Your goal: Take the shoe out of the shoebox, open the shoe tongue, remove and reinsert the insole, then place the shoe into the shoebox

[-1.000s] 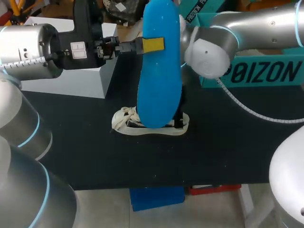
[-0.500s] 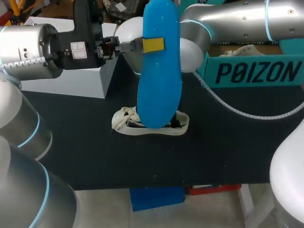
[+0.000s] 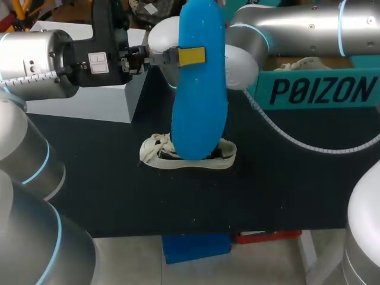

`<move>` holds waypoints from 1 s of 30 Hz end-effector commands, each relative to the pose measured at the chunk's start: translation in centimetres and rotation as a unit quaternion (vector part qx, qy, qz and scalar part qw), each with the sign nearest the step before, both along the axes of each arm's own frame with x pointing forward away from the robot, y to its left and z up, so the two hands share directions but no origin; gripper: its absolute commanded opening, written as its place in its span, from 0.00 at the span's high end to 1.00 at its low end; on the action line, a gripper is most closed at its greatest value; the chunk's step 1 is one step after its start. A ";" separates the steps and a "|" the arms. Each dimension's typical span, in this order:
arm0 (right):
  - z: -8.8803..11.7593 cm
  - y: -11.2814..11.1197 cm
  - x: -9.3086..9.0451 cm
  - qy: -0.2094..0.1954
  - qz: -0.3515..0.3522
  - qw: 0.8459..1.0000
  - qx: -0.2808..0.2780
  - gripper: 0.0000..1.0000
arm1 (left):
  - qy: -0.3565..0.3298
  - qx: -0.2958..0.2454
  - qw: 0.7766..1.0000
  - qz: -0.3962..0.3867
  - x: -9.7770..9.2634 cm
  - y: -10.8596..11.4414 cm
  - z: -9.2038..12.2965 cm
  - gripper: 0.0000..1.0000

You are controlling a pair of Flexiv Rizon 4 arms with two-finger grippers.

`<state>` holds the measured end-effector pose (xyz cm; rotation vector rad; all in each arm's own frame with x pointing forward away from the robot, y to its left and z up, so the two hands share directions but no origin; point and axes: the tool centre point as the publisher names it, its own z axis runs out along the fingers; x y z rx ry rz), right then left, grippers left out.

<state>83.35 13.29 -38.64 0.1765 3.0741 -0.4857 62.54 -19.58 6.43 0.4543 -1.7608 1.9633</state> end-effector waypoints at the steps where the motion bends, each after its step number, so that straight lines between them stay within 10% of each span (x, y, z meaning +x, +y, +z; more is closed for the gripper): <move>1: 0.4 -1.1 -0.3 -0.004 0.000 1.000 0.030 0.00 | 0.001 0.002 1.000 0.000 0.0 0.0 0.1 1.00; 30: 0.1 -4.1 -0.7 -0.024 -0.020 0.970 0.240 0.00 | 0.001 0.002 1.000 0.000 0.0 0.0 0.1 1.00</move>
